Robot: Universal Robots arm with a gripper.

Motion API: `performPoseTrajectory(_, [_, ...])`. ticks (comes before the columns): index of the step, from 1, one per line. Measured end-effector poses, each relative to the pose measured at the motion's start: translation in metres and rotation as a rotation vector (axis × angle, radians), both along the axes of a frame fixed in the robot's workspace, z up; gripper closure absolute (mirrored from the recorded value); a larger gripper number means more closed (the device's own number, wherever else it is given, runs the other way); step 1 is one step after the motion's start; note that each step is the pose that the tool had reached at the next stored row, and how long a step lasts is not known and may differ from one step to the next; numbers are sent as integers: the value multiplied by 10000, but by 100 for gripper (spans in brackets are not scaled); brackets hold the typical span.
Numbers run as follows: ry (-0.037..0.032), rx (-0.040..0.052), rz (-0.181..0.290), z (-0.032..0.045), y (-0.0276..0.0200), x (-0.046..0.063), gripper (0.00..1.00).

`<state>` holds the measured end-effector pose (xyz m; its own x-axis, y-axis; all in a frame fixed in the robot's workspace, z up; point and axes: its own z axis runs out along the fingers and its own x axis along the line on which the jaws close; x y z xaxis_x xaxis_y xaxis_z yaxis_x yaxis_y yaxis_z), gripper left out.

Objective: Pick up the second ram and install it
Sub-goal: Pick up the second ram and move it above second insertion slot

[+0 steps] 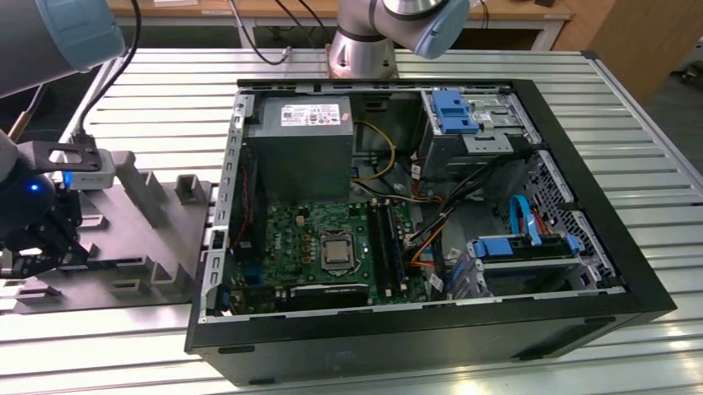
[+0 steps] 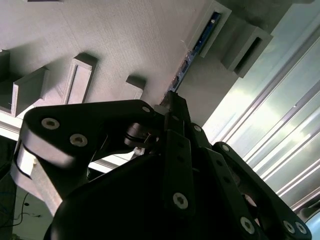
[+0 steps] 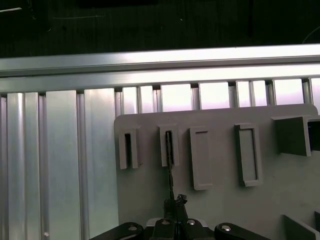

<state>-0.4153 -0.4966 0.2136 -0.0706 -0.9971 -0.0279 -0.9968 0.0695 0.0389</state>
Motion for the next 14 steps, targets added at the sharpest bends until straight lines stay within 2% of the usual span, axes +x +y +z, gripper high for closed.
performPoseTrajectory(3, [0,0,0,0,0,1,89])
performPoseTrajectory(4, [0,0,1,0,0,1,84])
performPoseTrajectory(5, [0,0,0,0,0,2,84])
performPoseTrajectory(7, [1,0,0,0,0,2,71])
performPoseTrajectory(9, [0,0,0,0,0,2,71])
performPoseTrajectory(10, [1,-1,1,0,0,3,64])
performPoseTrajectory(11, [1,-12,2,-4,0,4,64])
performPoseTrajectory(14, [32,-222,92,-19,0,3,64])
